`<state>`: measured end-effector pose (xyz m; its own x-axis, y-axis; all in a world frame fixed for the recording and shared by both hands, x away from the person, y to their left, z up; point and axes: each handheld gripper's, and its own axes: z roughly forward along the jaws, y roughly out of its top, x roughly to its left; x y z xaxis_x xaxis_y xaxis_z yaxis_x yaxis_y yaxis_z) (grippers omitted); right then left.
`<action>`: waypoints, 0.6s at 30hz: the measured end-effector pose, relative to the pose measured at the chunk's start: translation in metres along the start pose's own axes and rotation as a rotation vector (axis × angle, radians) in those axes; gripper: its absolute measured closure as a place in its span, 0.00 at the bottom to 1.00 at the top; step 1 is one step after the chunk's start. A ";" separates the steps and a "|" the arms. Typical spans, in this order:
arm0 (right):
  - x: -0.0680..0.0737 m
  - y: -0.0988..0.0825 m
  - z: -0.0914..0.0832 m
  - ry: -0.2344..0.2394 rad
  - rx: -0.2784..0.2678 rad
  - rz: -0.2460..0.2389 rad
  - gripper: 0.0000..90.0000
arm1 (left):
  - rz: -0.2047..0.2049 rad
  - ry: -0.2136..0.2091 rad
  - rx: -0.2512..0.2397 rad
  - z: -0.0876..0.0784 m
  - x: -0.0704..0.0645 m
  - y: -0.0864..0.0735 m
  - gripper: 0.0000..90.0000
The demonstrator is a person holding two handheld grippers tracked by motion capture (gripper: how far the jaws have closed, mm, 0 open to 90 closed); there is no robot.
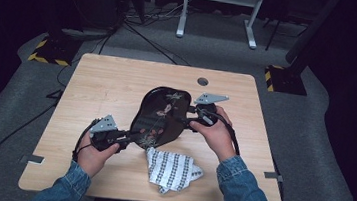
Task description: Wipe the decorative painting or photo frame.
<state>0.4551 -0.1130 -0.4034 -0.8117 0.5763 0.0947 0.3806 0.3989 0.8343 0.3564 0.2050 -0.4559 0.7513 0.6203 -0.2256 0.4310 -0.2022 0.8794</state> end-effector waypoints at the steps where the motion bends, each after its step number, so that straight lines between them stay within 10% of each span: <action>1: 0.001 0.000 -0.002 -0.009 0.000 0.010 0.45 | 0.001 -0.002 0.001 0.000 0.001 0.002 0.84; 18: 0.012 -0.001 -0.037 -0.133 -0.091 0.105 0.59 | -0.008 -0.017 -0.033 0.014 0.016 0.025 0.74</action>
<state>0.4286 -0.1326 -0.3826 -0.7017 0.7030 0.1160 0.4132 0.2689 0.8700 0.3862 0.1989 -0.4437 0.7563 0.6089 -0.2391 0.4204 -0.1724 0.8908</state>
